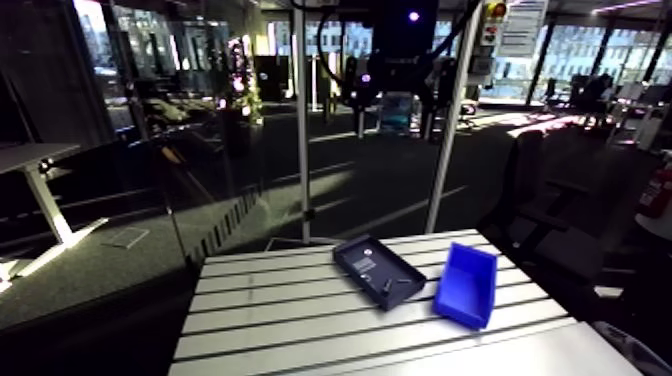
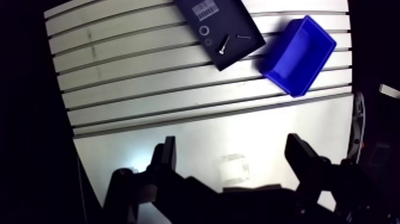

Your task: Pick up the M10 bolt from the tray and put it into the blue bin.

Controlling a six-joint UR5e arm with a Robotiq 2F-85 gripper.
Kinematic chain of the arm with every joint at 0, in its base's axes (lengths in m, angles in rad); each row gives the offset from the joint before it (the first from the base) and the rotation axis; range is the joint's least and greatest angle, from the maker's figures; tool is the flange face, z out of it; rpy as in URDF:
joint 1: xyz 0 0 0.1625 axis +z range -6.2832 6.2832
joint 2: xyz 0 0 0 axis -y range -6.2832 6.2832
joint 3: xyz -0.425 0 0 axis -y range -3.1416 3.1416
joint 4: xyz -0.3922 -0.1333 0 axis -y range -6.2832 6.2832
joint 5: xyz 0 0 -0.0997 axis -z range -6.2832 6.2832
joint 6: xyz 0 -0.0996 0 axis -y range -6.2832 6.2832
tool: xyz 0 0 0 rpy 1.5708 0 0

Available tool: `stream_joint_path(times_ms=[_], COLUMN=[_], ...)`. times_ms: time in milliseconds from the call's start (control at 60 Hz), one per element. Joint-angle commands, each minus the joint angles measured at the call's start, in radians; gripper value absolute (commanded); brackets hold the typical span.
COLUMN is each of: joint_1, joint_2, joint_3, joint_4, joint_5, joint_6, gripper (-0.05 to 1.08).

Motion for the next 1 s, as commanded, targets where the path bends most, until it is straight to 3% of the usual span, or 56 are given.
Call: stream_joint_path(times_ms=[17, 333, 533, 1000], joint_1=[-0.01, -0.03, -0.038, -0.043], joint_2=[0.02, 0.094, 0.159, 0.246], joint_3=[0.03, 0.069, 0.073, 0.12], joint_4=[-0.082, -0.188, -0.195, -0.282], joint_5=[-0.003, 0.008, 0.02, 0.011], joint_6=[0.023, 0.097, 0.142, 0.215], gripper=[0.01, 0.01, 0.01, 0.01])
